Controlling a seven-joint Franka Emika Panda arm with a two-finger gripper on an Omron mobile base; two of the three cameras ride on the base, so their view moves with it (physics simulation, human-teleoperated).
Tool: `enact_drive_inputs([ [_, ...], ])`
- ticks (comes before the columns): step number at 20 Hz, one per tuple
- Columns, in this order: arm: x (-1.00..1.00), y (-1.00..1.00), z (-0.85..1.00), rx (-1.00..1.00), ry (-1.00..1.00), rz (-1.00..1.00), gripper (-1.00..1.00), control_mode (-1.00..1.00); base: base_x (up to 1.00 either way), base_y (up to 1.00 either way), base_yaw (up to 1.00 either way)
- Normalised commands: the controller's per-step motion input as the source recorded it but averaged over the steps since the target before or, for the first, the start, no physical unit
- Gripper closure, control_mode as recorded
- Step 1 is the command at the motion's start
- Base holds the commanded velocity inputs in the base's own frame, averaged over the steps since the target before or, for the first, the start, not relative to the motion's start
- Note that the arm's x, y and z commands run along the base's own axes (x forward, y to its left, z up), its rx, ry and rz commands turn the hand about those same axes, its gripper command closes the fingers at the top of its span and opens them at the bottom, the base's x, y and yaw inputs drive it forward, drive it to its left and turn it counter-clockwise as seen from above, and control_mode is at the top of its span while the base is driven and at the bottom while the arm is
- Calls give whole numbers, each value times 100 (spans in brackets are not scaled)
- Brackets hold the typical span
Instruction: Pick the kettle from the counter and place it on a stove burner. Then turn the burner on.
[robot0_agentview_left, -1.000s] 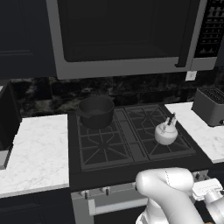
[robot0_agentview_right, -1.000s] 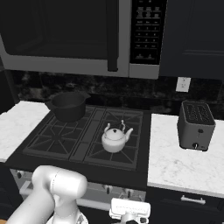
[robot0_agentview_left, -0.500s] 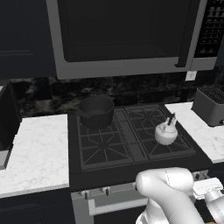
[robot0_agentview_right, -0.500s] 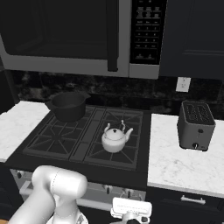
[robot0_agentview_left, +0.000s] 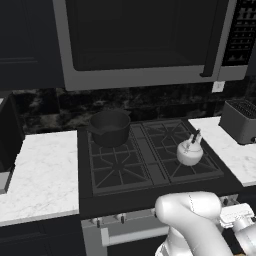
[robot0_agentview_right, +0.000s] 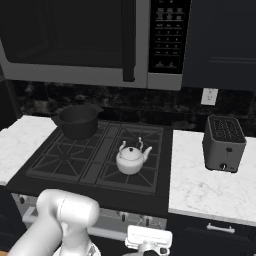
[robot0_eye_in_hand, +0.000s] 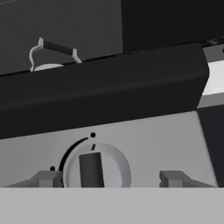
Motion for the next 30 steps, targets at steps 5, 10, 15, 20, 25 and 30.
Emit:
enact_drive_inputs([
  [5, -10, 31, 0, -1, 0, 0, 100, -100, 0, 0, 0],
  [10, -10, 25, 7, -1, 0, 0, 100, -100, 0, 0, 0],
  [15, -2, 0, 20, 0, 0, 0, 100, -100, 0, 0, 0],
  [20, 0, 0, 0, 0, 0, 0, 100, -100, 0, 0, 0],
  [25, 0, 1, 21, -4, 0, 4, 100, -100, 0, 0, 0],
  [30, 0, 7, 20, -25, 0, 8, 100, -100, 0, 0, 0],
])
